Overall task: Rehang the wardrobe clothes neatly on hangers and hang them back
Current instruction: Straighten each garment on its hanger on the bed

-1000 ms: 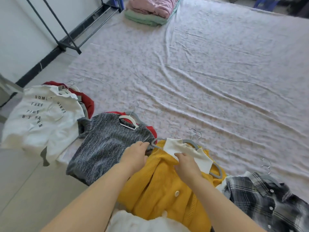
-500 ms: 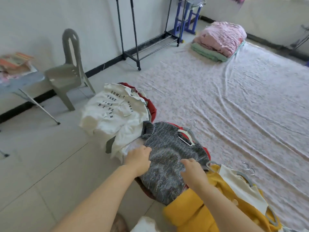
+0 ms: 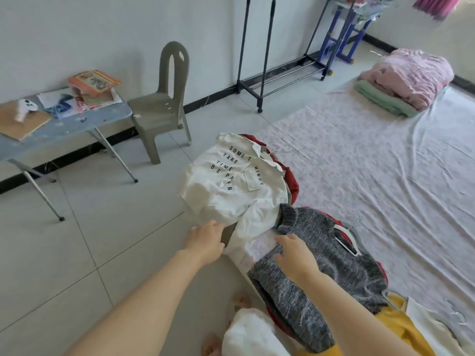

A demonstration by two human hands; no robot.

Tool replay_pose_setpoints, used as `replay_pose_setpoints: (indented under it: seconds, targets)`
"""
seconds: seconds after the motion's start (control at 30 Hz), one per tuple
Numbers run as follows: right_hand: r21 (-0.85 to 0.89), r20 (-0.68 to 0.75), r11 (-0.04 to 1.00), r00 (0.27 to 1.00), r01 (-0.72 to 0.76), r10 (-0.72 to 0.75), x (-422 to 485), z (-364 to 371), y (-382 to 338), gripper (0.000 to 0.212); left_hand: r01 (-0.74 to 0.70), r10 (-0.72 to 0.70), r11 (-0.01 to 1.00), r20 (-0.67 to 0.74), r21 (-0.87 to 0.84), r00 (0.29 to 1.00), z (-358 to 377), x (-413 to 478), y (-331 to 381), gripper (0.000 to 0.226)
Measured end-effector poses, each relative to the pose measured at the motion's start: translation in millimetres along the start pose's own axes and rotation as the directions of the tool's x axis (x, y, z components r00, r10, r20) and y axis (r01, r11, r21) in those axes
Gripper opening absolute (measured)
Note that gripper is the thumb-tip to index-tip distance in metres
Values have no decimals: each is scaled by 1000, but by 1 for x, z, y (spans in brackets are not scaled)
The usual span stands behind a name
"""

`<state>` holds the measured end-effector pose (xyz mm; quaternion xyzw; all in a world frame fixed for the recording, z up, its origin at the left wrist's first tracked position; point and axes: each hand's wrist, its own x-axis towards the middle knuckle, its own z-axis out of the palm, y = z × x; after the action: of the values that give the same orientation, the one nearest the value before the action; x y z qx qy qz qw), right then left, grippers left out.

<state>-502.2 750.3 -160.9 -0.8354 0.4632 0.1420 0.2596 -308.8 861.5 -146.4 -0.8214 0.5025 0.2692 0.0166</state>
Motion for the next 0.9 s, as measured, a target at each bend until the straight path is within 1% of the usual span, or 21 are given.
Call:
replay_pose_setpoints:
  seconds: [0.13,0.27,0.37,0.47,0.53,0.6,0.7,0.9]
  targets:
    - [6,10,1000,1000,6,-6,48,-4,-23,49,-6,5,1000,17,19,1000,-21,39,-23,41]
    - [53,14,998,1000,20,-21,106,-12,-43,48,-15,13,998,37,55,999,-53,92,-45,42]
    - [80,46,997,999,0,-3,140,-24,-57,49,-7,2,997,69,77,998,-82,130,-57,43]
    - [95,48,995,999,-12,8,173,-41,-67,49,-17,11,995,56,102,998,-109,167,-63,44]
    - [110,39,993,999,-40,36,191,-52,-71,49,-40,36,996,52,85,998,-123,188,-62,47]
    - [136,27,988,997,-72,69,206,-62,-75,49,-73,67,994,77,79,995,-133,206,-62,48]
    - [146,13,981,992,-125,124,228,-72,-76,48,-149,133,981,126,126,983,-146,239,-62,49]
    - [211,-2,937,958,-280,286,272,-83,-83,48,-286,257,948,192,141,947,-169,312,-67,40]
